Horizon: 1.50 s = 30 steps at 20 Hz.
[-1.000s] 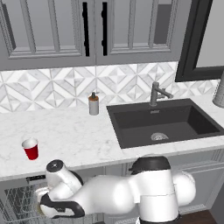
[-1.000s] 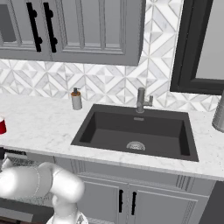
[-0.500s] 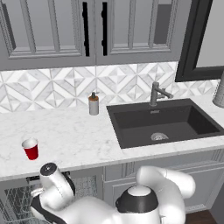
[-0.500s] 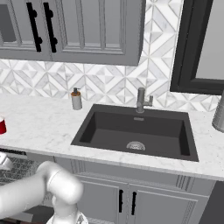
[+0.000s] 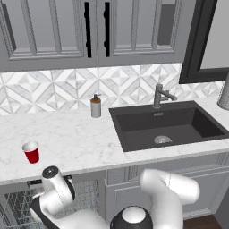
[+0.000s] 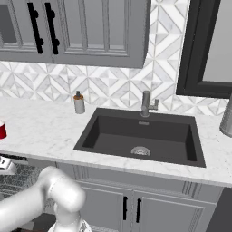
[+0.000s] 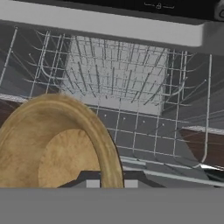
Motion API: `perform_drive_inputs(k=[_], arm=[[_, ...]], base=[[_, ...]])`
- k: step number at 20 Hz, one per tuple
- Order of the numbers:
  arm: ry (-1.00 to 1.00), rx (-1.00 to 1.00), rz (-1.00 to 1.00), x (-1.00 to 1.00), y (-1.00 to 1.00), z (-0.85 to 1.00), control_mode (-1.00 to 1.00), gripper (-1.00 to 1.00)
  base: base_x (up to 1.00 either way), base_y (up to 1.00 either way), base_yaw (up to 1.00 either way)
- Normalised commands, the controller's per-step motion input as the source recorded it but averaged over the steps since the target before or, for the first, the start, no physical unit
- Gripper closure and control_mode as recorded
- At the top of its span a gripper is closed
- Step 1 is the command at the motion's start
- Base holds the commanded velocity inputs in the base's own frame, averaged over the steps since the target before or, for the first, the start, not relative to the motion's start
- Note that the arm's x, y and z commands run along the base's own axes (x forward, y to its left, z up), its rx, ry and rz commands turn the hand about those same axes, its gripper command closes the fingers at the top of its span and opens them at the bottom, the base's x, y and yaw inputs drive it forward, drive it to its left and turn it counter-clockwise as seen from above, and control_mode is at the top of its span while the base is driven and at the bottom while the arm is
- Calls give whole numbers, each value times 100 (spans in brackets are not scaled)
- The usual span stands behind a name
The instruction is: Pick up the cup and bowl from the counter, place them in the dishwasher, and close the dishwasher door.
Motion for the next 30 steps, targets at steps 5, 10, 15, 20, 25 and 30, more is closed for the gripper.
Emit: perform_drive_inputs(k=[5, 10, 15, 20, 25, 30], arm=[[-2, 0, 3, 0, 0, -41, -100, 100], [-12, 0, 0, 0, 0, -29, -100, 100], [-12, 2, 0, 0, 0, -4, -100, 100], [-2, 6, 0, 1, 0, 21, -100, 100], [-5, 2, -4, 34, 0, 7, -100, 100], [-2, 0, -5, 26, 0, -28, -100, 100]], base=[[0, 0, 0], [0, 0, 0], [0, 0, 0], [0, 0, 0], [0, 0, 0], [0, 0, 0]])
